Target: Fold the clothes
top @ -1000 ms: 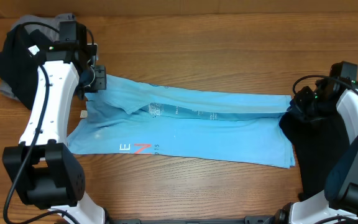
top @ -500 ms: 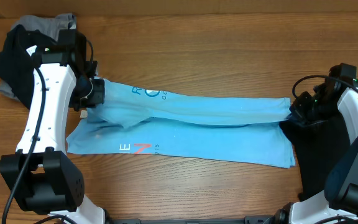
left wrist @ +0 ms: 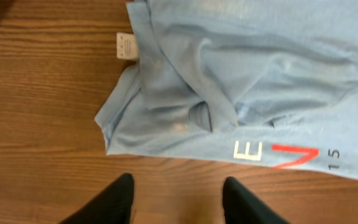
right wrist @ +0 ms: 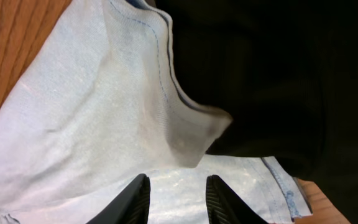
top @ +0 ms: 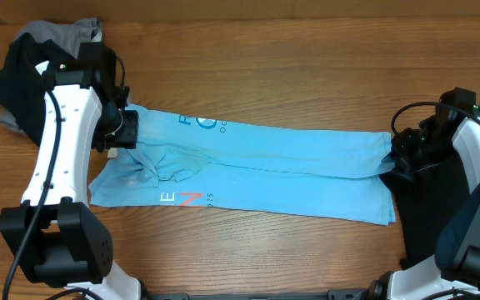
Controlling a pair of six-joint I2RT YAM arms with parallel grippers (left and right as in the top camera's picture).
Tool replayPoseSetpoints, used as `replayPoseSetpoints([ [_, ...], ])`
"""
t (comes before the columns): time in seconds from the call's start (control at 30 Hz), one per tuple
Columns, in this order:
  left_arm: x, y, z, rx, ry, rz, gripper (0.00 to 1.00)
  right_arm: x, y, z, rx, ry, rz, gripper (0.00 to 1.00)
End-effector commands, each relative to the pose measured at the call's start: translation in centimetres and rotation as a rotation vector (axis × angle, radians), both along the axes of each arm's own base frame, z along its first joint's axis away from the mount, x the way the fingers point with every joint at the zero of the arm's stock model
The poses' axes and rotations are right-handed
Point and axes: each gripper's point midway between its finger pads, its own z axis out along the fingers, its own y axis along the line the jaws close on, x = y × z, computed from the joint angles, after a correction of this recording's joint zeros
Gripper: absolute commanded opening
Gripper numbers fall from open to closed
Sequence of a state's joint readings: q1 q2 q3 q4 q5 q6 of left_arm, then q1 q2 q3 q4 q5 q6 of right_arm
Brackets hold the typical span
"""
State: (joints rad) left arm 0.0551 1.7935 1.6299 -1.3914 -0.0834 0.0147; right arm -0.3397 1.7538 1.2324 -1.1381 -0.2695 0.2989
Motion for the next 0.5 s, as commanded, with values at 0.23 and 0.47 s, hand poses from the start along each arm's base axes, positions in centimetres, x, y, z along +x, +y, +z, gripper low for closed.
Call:
replayPoseSetpoints([
  [0.23,1.7,-2.1,1.3,-0.138,-0.103,-0.008,0.70,0.2,-4.1,0.9,-0.144,-0.007,-0.129,0.49],
  [0.47,2.4,-2.2,1.0,-0.148,-0.125,-0.010,0.73,1.4,-7.4,0.8,-0.071,-0.109,-0.279,0.24],
])
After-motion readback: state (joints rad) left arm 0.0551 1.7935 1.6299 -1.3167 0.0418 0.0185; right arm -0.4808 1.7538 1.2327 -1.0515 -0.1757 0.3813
